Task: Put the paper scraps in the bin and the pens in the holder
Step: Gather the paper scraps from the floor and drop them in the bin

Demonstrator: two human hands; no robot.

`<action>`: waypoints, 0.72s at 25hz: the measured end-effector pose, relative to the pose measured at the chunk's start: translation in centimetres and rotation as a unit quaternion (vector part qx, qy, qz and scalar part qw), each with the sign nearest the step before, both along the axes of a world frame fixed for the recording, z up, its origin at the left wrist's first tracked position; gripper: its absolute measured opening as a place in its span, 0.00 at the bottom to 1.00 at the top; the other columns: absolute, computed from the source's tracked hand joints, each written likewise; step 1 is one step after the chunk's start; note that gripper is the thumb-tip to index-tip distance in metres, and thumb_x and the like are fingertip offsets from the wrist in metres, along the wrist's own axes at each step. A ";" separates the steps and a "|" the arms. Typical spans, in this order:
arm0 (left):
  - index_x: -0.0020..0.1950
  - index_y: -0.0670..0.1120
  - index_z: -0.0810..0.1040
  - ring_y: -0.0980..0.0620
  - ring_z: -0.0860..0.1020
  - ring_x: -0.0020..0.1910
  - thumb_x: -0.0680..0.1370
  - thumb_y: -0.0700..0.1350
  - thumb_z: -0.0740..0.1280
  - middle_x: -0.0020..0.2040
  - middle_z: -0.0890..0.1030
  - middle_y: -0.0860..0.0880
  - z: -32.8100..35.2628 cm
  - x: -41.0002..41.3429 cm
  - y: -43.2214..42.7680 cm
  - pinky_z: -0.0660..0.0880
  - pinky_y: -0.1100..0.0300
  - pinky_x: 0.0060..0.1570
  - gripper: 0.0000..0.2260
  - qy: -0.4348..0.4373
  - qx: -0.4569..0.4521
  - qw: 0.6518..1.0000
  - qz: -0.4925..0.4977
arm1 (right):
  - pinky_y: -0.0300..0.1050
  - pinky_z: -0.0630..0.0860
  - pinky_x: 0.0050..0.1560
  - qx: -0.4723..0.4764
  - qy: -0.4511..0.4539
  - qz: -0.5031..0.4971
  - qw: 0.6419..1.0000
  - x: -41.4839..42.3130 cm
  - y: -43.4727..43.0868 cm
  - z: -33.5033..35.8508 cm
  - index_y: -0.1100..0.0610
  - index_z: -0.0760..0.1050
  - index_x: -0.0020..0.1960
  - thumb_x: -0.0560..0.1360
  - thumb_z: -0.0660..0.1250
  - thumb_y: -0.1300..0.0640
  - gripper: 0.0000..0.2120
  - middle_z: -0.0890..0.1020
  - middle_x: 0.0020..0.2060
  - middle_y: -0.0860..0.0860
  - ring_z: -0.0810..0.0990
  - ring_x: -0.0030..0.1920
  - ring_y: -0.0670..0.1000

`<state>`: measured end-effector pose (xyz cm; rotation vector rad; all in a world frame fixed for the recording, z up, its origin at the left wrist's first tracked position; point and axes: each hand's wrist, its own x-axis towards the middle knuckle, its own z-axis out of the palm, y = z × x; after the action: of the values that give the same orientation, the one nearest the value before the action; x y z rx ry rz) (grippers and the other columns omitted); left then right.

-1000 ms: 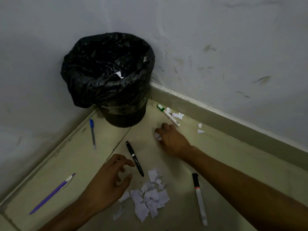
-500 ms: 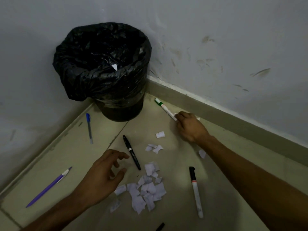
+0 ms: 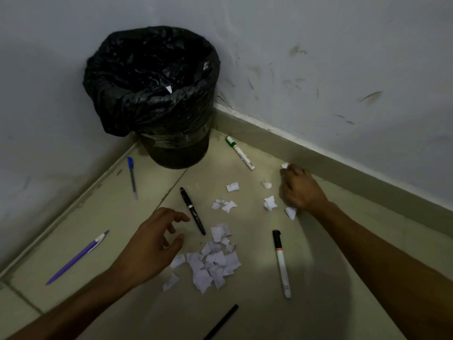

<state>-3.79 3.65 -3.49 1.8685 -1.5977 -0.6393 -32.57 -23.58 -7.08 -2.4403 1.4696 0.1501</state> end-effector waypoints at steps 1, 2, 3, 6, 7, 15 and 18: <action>0.60 0.56 0.76 0.57 0.76 0.50 0.75 0.40 0.71 0.55 0.74 0.58 0.1 0.0 0.1 0.77 0.64 0.38 0.17 0.001 0.001 1.000 0.001 | 0.55 0.72 0.62 0.015 -0.003 0.023 1.000 0.3 1.0 -0.3 0.59 0.70 0.67 0.73 0.50 0.48 0.28 0.71 0.67 0.60 0.72 0.63 0.63; 0.60 0.56 0.76 0.57 0.76 0.50 0.75 0.40 0.71 0.54 0.74 0.59 0.1 -0.1 0.2 0.77 0.65 0.38 0.17 0.002 0.002 1.000 0.001 | 0.52 0.72 0.60 0.025 -0.016 0.050 0.998 0.5 2.5 -0.6 0.59 0.73 0.65 0.74 0.52 0.49 0.25 0.74 0.64 0.59 0.74 0.60 0.63; 0.60 0.56 0.76 0.57 0.76 0.50 0.75 0.41 0.71 0.54 0.74 0.59 0.1 -0.2 0.4 0.77 0.65 0.38 0.17 -0.001 0.003 1.000 -0.001 | 0.48 0.71 0.59 0.035 -0.036 0.077 0.996 0.5 4.2 -0.5 0.59 0.75 0.62 0.75 0.55 0.52 0.21 0.76 0.60 0.58 0.75 0.58 0.61; 0.60 0.56 0.76 0.58 0.75 0.50 0.75 0.41 0.71 0.54 0.73 0.59 0.3 -0.3 0.8 0.77 0.65 0.39 0.16 -0.010 0.008 1.000 -0.010 | 0.47 0.72 0.59 0.008 -0.123 0.031 0.992 -1.2 6.9 0.7 0.54 0.76 0.64 0.75 0.65 0.55 0.17 0.77 0.60 0.55 0.76 0.59 0.58; 0.60 0.56 0.76 0.58 0.75 0.50 0.75 0.41 0.71 0.54 0.73 0.59 0.4 -0.2 0.9 0.76 0.65 0.38 0.16 -0.015 0.009 1.000 -0.010 | 0.50 0.73 0.60 0.000 -0.110 -0.039 0.993 -2.1 7.0 1.2 0.54 0.73 0.67 0.74 0.67 0.54 0.22 0.75 0.63 0.56 0.75 0.62 0.60; 0.59 0.57 0.76 0.58 0.75 0.50 0.75 0.41 0.71 0.54 0.74 0.58 0.4 0.0 1.4 0.77 0.65 0.38 0.17 -0.022 0.006 1.000 0.011 | 0.39 0.73 0.51 0.093 -0.178 0.019 0.979 1.2 7.5 0.5 0.56 0.78 0.63 0.70 0.73 0.61 0.21 0.79 0.55 0.53 0.80 0.51 0.54; 0.59 0.56 0.76 0.59 0.76 0.49 0.75 0.41 0.71 0.55 0.74 0.59 0.7 0.5 2.1 0.78 0.65 0.38 0.17 -0.024 0.007 1.000 0.019 | 0.47 0.77 0.54 0.000 -0.233 -0.081 0.969 2.6 2.8 1.1 0.56 0.79 0.62 0.74 0.68 0.59 0.16 0.81 0.55 0.54 0.81 0.53 0.56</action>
<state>-3.29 5.72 -2.77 1.9337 -1.5865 -0.5954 -29.94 -20.77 -5.94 -2.1400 1.4310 -0.4281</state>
